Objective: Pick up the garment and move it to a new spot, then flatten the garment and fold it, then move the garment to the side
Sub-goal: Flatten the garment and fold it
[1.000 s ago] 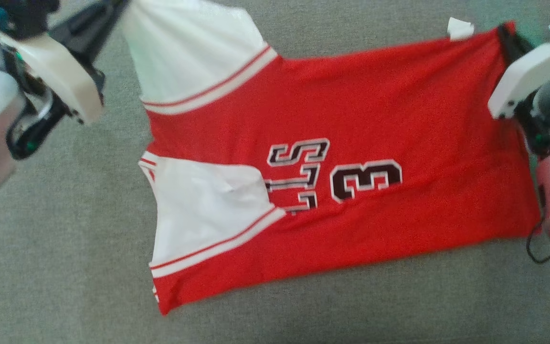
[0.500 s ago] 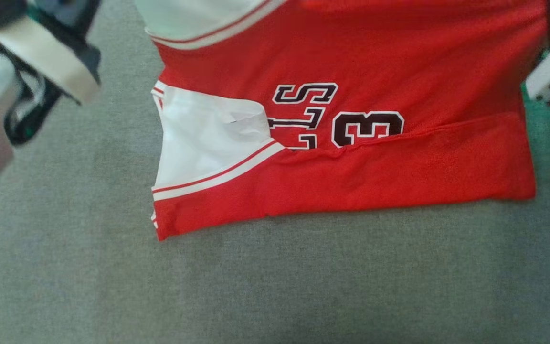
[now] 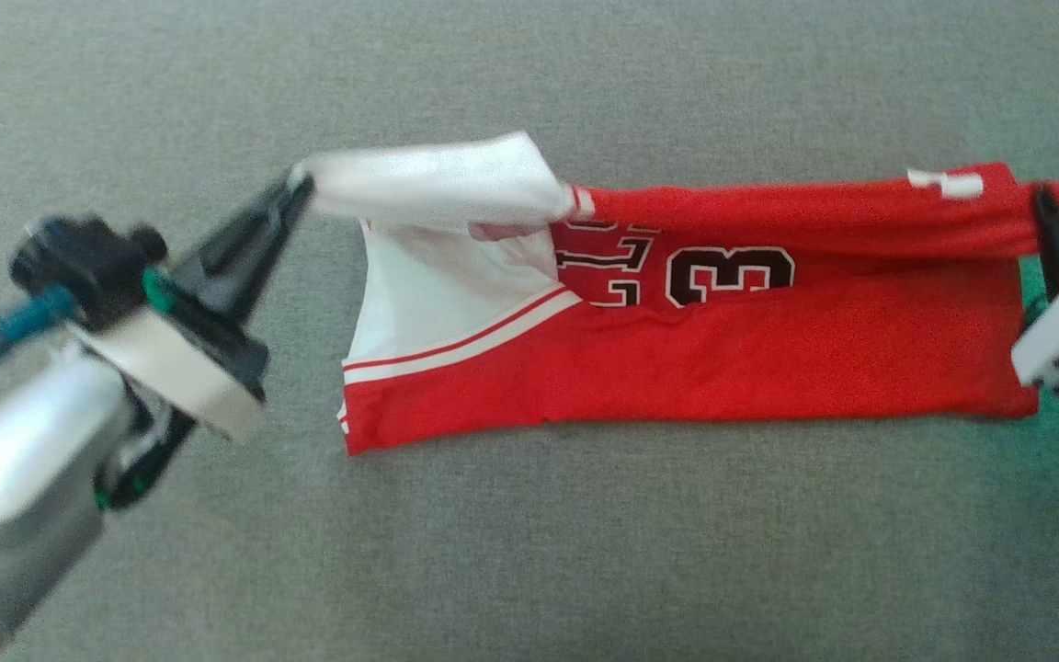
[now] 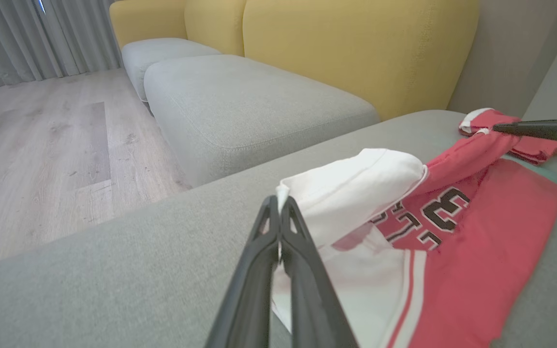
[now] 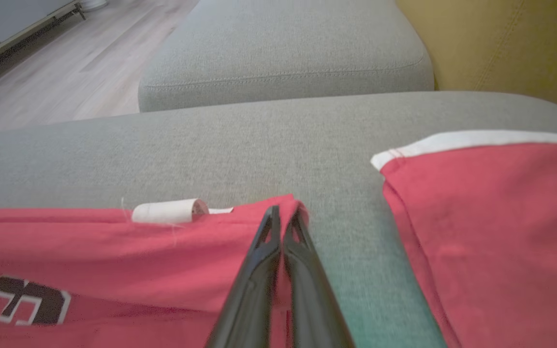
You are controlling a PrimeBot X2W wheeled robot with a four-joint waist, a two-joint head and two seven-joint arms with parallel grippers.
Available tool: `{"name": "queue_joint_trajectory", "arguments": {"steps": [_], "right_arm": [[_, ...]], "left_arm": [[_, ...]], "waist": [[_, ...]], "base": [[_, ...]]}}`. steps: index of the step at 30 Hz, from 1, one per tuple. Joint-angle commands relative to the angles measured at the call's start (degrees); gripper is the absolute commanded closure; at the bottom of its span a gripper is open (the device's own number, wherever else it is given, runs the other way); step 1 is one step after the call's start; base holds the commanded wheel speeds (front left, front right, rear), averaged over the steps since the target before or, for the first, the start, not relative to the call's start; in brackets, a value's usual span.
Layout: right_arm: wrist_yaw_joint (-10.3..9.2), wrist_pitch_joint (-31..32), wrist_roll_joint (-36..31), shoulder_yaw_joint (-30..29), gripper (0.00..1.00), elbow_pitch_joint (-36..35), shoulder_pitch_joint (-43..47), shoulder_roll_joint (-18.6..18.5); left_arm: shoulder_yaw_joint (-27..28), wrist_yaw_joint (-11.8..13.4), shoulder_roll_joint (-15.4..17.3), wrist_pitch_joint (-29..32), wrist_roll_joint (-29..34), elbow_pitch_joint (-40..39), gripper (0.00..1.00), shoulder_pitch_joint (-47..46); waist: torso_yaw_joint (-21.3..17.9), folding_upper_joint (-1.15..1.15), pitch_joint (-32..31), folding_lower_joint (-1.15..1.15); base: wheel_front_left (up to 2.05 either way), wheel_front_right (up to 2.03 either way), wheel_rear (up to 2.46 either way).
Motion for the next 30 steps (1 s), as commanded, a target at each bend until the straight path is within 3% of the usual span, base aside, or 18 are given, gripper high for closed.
{"name": "queue_joint_trajectory", "arguments": {"steps": [1, 10, 11, 12, 13, 14, 15, 16, 17, 20, 28, 30], "right_arm": [[0.37, 0.28, -0.39, 0.04, 1.0, -2.6, 0.8, -0.72], [0.37, 3.8, -2.75, -3.48, 1.0, -9.16, 10.23, 2.07], [0.37, 4.22, -2.87, -3.57, 0.91, -9.28, 10.8, 2.6], [0.37, 4.62, -3.1, -3.64, 0.77, -9.24, 11.21, 3.06], [0.37, 4.81, -3.72, -3.85, 0.56, -9.11, 11.53, 3.37], [0.37, 4.63, -4.82, -4.31, 0.0, -8.97, 11.75, 3.59], [0.37, 4.05, -6.08, -4.83, 0.0, -8.81, 11.82, 3.89], [0.37, 3.29, -7.24, -5.23, 0.0, -8.46, 11.76, 4.27], [0.37, 2.56, -8.23, -5.55, 0.0, -8.06, 11.77, 4.74], [0.37, -0.06, -10.08, -6.17, 0.0, -7.42, 12.42, 6.48], [0.37, -7.37, -10.84, -7.43, 0.0, -5.91, 17.73, 11.2], [0.37, -7.89, -10.7, -7.49, 0.0, -5.63, 18.54, 11.64]], "left_arm": [[3.38, 0.41, 2.9, -0.53, 0.86, -1.3, 1.0, -0.88], [6.18, 2.61, 1.58, -0.53, 3.53, -4.41, 1.0, 11.77], [6.45, 2.51, 1.04, -0.53, 3.72, -4.2, 0.95, 12.75], [6.78, 2.54, 0.39, -0.53, 3.92, -3.83, 0.78, 13.64], [7.04, 2.47, -0.39, -0.53, 4.05, -3.36, 0.71, 14.48], [7.46, 2.37, -1.37, -0.53, 3.94, -2.81, 0.61, 15.29], [8.04, 2.35, -2.44, -0.53, 3.9, -2.19, 0.48, 16.01], [8.62, 2.38, -3.49, -0.53, 4.19, -1.53, 0.04, 16.65], [9.39, 2.45, -4.65, -0.53, 4.5, -1.0, 0.0, 17.38], [14.16, 4.71, -8.44, -0.53, 6.36, -0.48, 0.0, 20.16], [31.65, 14.62, -18.46, -0.53, 16.72, -4.0, 0.0, 34.34], [33.36, 15.59, -19.61, -0.53, 18.11, -4.76, 0.0, 36.22]], "waist": [[0.36, 0.0, -0.56, 0.01], [0.7, 0.0, -2.22, 0.01], [0.74, 0.0, -2.27, 0.01], [0.77, 0.0, -2.3, 0.01], [0.82, 0.0, -2.38, 0.01], [0.89, 0.0, -2.48, 0.01], [0.94, 0.0, -2.66, 0.01], [0.97, 0.0, -2.94, 0.01], [0.98, 0.0, -3.34, 0.01], [0.9, 0.0, -5.08, 0.01], [0.65, 0.0, -12.22, 0.01], [0.7, 0.0, -13.06, 0.01]], "base": [[0.0, 0.0, 0.0], [0.0, 0.0, 0.0], [0.0, 0.0, 0.0], [0.0, 0.0, 0.0], [0.0, 0.0, 0.0], [0.0, 0.0, 0.0], [0.0, 0.0, 0.0], [0.0, 0.0, 0.0], [0.0, 0.0, 0.0], [0.0, 0.0, 0.0], [0.0, 0.0, 0.0], [0.0, 0.0, 0.0]]}}
